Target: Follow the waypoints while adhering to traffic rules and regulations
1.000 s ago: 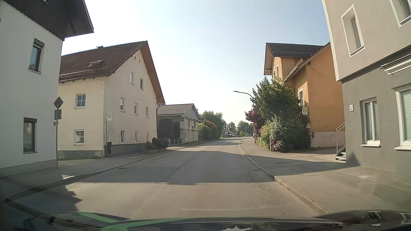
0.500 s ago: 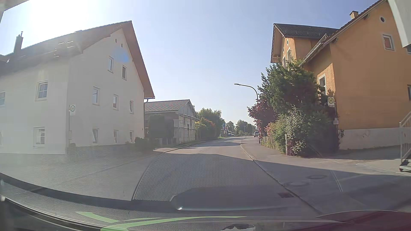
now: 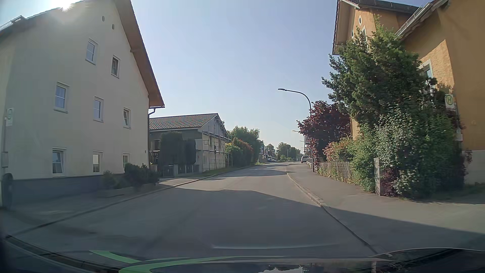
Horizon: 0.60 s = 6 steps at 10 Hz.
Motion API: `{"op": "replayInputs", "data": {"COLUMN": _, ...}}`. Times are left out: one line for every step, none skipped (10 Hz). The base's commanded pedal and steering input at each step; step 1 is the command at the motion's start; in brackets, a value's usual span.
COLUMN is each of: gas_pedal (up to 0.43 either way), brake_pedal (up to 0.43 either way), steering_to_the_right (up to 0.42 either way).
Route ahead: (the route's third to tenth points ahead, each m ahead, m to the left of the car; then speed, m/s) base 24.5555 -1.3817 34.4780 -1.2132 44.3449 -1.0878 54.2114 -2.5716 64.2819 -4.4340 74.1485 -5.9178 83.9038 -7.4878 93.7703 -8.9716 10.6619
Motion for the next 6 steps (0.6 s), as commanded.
{"op": "replayInputs", "data": {"gas_pedal": 0.268, "brake_pedal": 0.0, "steering_to_the_right": 0.012}}
{"op": "replayInputs", "data": {"gas_pedal": 0.26, "brake_pedal": 0.0, "steering_to_the_right": 0.012}}
{"op": "replayInputs", "data": {"gas_pedal": 0.248, "brake_pedal": 0.0, "steering_to_the_right": 0.013}}
{"op": "replayInputs", "data": {"gas_pedal": 0.24, "brake_pedal": 0.0, "steering_to_the_right": 0.014}}
{"op": "replayInputs", "data": {"gas_pedal": 0.24, "brake_pedal": 0.0, "steering_to_the_right": 0.014}}
{"op": "replayInputs", "data": {"gas_pedal": 0.228, "brake_pedal": 0.0, "steering_to_the_right": 0.015}}
